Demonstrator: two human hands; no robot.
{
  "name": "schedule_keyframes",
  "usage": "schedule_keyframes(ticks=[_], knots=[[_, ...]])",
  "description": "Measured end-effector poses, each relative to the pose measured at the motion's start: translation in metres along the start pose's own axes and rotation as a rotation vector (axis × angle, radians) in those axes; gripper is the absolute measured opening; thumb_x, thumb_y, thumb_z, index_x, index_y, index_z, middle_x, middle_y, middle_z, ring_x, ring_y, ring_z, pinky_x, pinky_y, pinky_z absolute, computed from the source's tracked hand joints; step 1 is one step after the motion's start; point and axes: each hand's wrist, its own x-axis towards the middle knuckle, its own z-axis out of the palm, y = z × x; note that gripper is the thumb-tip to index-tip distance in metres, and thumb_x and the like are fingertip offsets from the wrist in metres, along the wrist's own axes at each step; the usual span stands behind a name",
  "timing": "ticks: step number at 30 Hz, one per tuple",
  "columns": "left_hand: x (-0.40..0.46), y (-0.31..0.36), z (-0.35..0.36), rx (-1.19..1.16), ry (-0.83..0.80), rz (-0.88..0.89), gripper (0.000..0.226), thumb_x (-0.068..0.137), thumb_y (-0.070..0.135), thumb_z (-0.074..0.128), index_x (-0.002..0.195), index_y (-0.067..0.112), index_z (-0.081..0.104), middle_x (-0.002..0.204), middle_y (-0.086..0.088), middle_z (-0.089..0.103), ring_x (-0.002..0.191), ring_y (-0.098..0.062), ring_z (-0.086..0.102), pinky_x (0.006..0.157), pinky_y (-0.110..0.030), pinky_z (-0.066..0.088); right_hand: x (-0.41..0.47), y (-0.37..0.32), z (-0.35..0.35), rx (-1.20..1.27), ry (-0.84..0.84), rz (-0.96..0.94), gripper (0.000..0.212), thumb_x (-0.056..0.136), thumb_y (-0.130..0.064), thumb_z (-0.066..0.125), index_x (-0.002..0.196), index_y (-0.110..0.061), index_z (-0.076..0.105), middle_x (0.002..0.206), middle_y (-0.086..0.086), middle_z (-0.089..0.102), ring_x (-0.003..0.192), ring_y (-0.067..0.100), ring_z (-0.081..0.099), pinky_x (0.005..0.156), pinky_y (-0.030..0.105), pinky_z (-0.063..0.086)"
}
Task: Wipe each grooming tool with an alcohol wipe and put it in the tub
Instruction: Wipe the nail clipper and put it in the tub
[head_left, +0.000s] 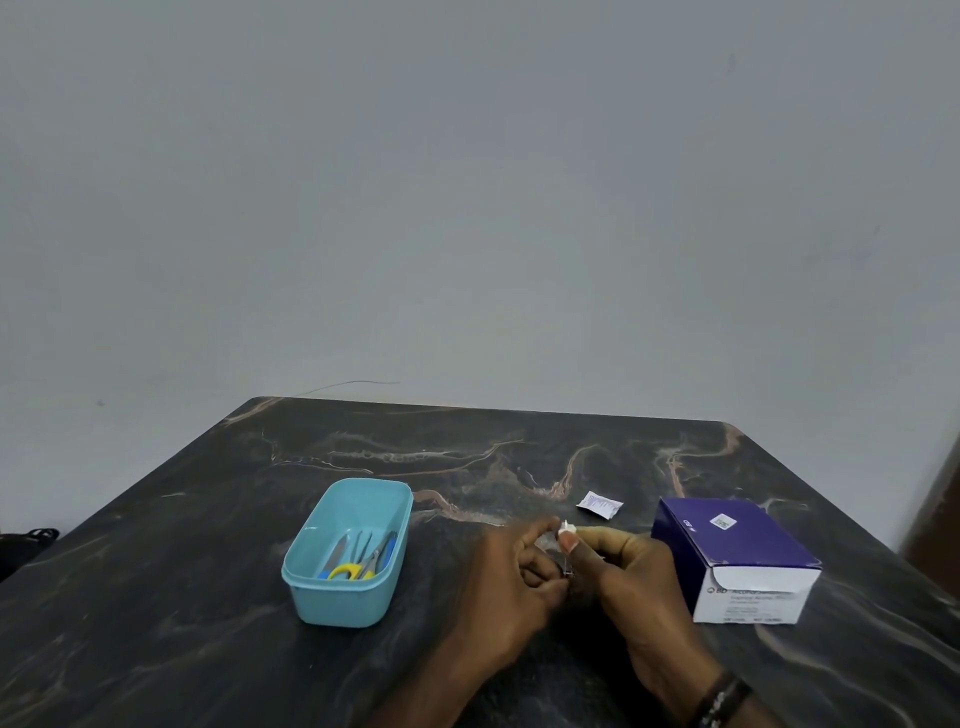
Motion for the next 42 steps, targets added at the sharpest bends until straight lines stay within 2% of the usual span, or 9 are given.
schedule_keyframes(ticks=[2, 5, 8, 11, 18, 30, 36, 40, 42], knots=[[0.0, -0.001, 0.002, 0.011, -0.013, 0.013, 0.059, 0.073, 0.003, 0.07, 0.09, 0.06, 0.061, 0.072, -0.015, 0.07, 0.06, -0.012, 0.064, 0.061, -0.029, 0.055, 0.0, -0.001, -0.001, 0.0, 0.021, -0.013, 0.01, 0.088, -0.008, 0.067, 0.086, -0.003, 0.076, 0.072, 0.019, 0.074, 0.06, 0.025, 0.068, 0.057, 0.033, 0.054], [0.002, -0.003, 0.001, 0.032, 0.031, 0.006, 0.051, 0.074, 0.001, 0.07, 0.093, 0.047, 0.061, 0.072, -0.013, 0.071, 0.06, -0.009, 0.065, 0.065, -0.034, 0.058, 0.001, 0.0, -0.001, -0.008, -0.03, 0.006, 0.011, 0.089, -0.009, 0.067, 0.088, -0.002, 0.075, 0.077, 0.022, 0.075, 0.069, 0.033, 0.07, 0.066, 0.04, 0.055], [0.005, -0.009, -0.001, 0.047, 0.074, -0.021, 0.062, 0.074, 0.001, 0.071, 0.128, 0.026, 0.057, 0.072, -0.008, 0.073, 0.063, -0.007, 0.068, 0.067, -0.028, 0.058, 0.0, 0.002, 0.0, -0.051, -0.081, 0.02, 0.012, 0.089, -0.01, 0.066, 0.087, -0.002, 0.076, 0.079, 0.019, 0.076, 0.076, 0.034, 0.072, 0.076, 0.043, 0.057], [0.005, -0.01, -0.002, 0.046, 0.078, -0.03, 0.069, 0.073, 0.002, 0.071, 0.136, 0.019, 0.051, 0.072, -0.004, 0.074, 0.064, -0.005, 0.068, 0.067, -0.019, 0.056, 0.0, 0.002, 0.001, -0.079, -0.081, 0.015, 0.012, 0.088, -0.01, 0.067, 0.085, -0.002, 0.076, 0.078, 0.019, 0.076, 0.074, 0.032, 0.071, 0.076, 0.043, 0.057], [0.0, -0.007, 0.003, 0.121, 0.017, 0.017, 0.06, 0.074, 0.002, 0.069, 0.129, 0.024, 0.057, 0.072, -0.008, 0.072, 0.062, -0.009, 0.067, 0.065, -0.025, 0.057, 0.002, 0.0, -0.001, -0.039, 0.017, 0.011, 0.01, 0.087, -0.011, 0.069, 0.084, -0.004, 0.075, 0.074, 0.024, 0.073, 0.056, 0.025, 0.064, 0.055, 0.032, 0.052], [0.004, -0.01, 0.0, 0.079, 0.091, -0.023, 0.066, 0.074, 0.003, 0.071, 0.135, 0.02, 0.053, 0.074, -0.006, 0.073, 0.069, -0.011, 0.07, 0.068, -0.02, 0.057, -0.001, 0.0, -0.001, -0.053, -0.073, 0.049, 0.012, 0.087, -0.01, 0.069, 0.084, -0.001, 0.076, 0.079, 0.021, 0.075, 0.073, 0.034, 0.07, 0.075, 0.044, 0.056], [0.0, -0.004, 0.007, 0.087, 0.013, 0.051, 0.063, 0.073, 0.004, 0.068, 0.095, 0.062, 0.057, 0.071, -0.01, 0.069, 0.059, -0.008, 0.063, 0.06, -0.032, 0.056, 0.002, -0.001, -0.003, -0.009, 0.029, 0.039, 0.011, 0.086, -0.012, 0.07, 0.079, -0.005, 0.076, 0.074, 0.023, 0.073, 0.057, 0.025, 0.062, 0.055, 0.032, 0.05], [0.003, -0.01, 0.006, 0.058, 0.062, 0.008, 0.065, 0.074, 0.003, 0.07, 0.13, 0.03, 0.055, 0.071, -0.007, 0.071, 0.062, -0.005, 0.064, 0.063, -0.026, 0.057, 0.002, 0.0, -0.001, 0.012, -0.005, 0.049, 0.01, 0.086, -0.011, 0.07, 0.083, -0.002, 0.075, 0.077, 0.025, 0.073, 0.065, 0.032, 0.067, 0.068, 0.043, 0.055], [0.005, -0.013, 0.004, 0.056, 0.085, -0.011, 0.067, 0.073, 0.002, 0.07, 0.134, 0.022, 0.052, 0.072, -0.007, 0.072, 0.063, -0.006, 0.065, 0.066, -0.022, 0.057, 0.001, 0.001, -0.001, -0.007, -0.042, 0.048, 0.012, 0.086, -0.011, 0.07, 0.084, 0.0, 0.074, 0.079, 0.024, 0.074, 0.071, 0.035, 0.069, 0.075, 0.047, 0.055]])
